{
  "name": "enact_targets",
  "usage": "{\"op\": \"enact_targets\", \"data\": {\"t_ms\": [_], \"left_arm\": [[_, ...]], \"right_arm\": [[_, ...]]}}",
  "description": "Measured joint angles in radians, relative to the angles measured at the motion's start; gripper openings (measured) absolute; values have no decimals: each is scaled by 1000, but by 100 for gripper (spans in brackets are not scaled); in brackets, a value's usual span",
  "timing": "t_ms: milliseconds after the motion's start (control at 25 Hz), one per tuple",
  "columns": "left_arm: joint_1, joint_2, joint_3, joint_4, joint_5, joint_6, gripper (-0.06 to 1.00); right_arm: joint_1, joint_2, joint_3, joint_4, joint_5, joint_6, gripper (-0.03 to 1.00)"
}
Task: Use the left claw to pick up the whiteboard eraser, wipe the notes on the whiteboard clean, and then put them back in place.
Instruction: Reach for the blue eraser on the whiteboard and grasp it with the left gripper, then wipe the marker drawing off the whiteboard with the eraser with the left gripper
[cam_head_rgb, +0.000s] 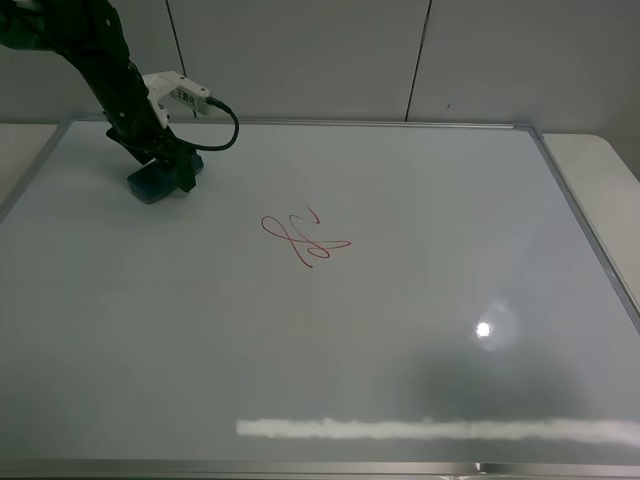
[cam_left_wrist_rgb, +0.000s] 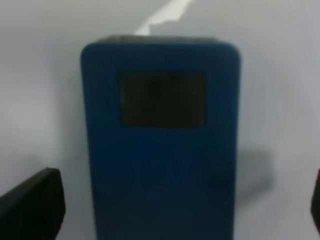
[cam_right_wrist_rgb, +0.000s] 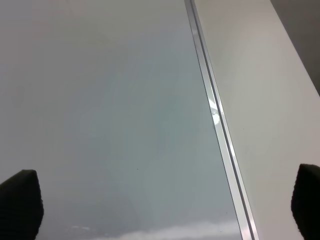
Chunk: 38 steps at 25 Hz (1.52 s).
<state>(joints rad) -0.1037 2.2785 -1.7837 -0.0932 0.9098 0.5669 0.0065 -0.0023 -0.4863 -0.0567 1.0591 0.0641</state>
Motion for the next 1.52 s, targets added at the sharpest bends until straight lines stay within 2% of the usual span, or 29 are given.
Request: {"op": "enact_targets", "data": {"t_ms": [880,960,1080,1400,1520], "left_arm": [[0,26,0,8,0,-1,99],[0,26,0,8,0,-2,89],[0,26,0,8,2,-7,54],[0,26,-2,10,45,-33,55],[-2,21,-2,14,55,-72,55]], "right_arm": [[0,0,0,0,0,0,99],[0,0,0,0,0,0,99],[0,0,0,0,0,0,99],[0,0,0,0,0,0,99],[0,0,0,0,0,0,99]]}}
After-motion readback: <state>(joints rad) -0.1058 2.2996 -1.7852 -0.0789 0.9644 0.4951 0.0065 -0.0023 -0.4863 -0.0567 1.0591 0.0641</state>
